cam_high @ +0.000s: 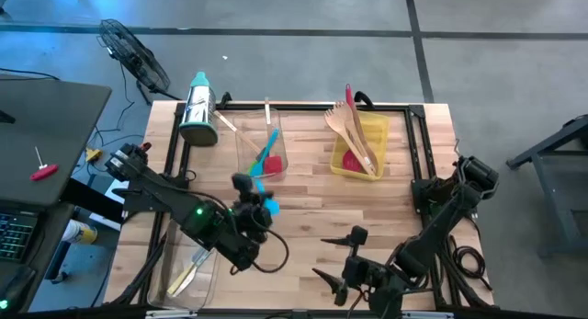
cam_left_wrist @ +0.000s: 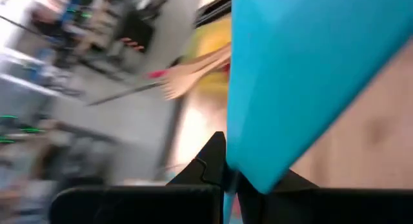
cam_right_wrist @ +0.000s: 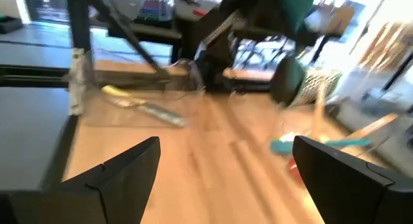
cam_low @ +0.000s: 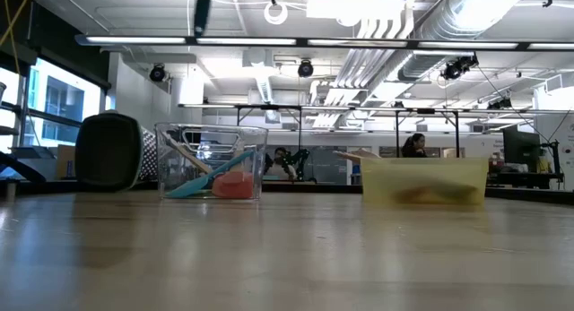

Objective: Pick & Place Kitchen Items
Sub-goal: Put the blue spatula into the top transparent bin

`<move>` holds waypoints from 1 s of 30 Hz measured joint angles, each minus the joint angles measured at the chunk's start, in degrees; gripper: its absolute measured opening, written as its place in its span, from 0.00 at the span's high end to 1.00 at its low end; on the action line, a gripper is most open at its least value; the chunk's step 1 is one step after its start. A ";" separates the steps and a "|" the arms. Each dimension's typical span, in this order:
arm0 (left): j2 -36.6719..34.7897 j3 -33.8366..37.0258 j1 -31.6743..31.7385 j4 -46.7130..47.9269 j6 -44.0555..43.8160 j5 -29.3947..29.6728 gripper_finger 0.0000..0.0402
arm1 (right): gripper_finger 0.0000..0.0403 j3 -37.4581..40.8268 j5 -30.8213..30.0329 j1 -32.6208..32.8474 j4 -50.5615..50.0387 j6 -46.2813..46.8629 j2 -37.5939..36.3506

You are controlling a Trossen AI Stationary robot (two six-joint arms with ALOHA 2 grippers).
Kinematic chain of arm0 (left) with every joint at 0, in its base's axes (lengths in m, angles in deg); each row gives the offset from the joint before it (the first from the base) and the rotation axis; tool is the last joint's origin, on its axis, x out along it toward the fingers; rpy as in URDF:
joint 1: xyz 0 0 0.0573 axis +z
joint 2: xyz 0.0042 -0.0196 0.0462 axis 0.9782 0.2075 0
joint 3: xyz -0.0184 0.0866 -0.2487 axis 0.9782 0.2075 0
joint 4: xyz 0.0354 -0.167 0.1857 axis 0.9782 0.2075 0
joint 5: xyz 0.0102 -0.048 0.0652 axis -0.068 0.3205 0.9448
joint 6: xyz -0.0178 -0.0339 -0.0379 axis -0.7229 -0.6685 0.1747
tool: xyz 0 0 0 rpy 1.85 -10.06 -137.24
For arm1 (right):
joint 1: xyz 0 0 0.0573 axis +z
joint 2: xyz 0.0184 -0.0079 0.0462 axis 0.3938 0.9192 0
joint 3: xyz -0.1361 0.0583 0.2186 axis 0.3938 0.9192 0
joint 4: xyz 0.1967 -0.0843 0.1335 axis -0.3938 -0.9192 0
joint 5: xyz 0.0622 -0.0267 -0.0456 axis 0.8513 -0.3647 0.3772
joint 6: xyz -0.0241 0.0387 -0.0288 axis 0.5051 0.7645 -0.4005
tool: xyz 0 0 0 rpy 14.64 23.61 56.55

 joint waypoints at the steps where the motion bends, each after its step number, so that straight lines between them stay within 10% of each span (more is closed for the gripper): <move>1: -0.01 -1.42 0.01 4.61 -0.12 1.53 0.97 | 0.14 0.00 1.03 0.03 -0.96 2.13 0.00; 15: 0.69 0.78 21.21 23.95 16.70 0.23 0.97 | 0.15 0.00 8.53 0.24 -4.75 22.28 0.00; 30: 0.55 17.99 38.24 -0.16 50.12 -20.71 0.98 | 0.15 0.00 10.84 -0.20 -4.97 29.41 0.46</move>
